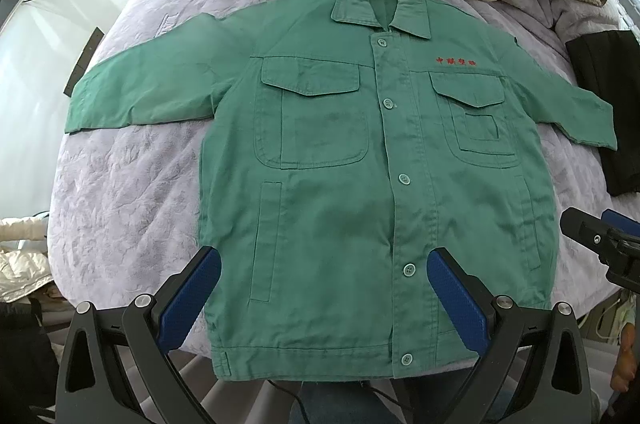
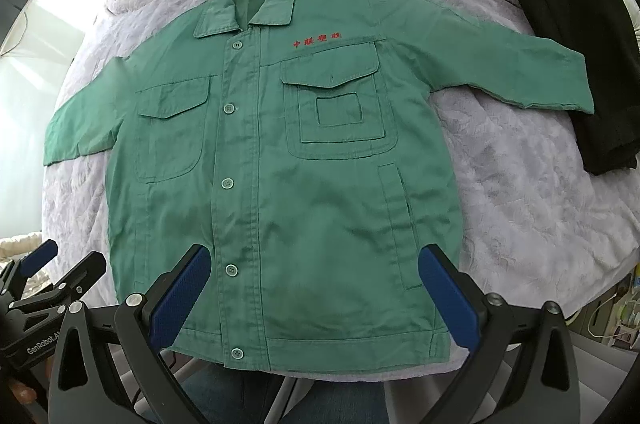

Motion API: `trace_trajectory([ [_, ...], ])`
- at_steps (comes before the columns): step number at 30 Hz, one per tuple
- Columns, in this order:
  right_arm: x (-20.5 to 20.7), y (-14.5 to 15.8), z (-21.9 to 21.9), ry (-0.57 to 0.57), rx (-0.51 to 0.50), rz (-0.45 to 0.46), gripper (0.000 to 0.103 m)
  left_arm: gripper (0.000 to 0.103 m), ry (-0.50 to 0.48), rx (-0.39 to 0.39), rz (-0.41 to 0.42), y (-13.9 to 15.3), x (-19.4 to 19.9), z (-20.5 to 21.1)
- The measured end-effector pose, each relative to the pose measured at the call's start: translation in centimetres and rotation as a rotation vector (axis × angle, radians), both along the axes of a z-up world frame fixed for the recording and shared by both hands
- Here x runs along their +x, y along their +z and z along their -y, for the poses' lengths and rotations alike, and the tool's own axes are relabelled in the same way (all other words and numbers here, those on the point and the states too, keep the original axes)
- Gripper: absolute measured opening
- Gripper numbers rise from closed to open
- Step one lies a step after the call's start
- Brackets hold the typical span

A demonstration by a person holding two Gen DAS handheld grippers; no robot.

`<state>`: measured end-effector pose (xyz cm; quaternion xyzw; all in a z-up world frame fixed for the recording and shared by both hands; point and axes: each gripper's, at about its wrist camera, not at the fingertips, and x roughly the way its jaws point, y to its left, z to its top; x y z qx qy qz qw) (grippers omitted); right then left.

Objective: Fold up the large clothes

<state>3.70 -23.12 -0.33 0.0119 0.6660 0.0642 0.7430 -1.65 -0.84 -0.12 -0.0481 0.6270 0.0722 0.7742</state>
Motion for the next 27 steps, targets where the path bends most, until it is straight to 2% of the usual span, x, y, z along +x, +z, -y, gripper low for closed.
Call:
trace_trajectory([
  [27, 0.19, -0.22, -0.37, 0.002, 0.003, -0.009, 0.103, 0.103, -0.002, 0.007, -0.01, -0.02, 0.29, -0.27],
])
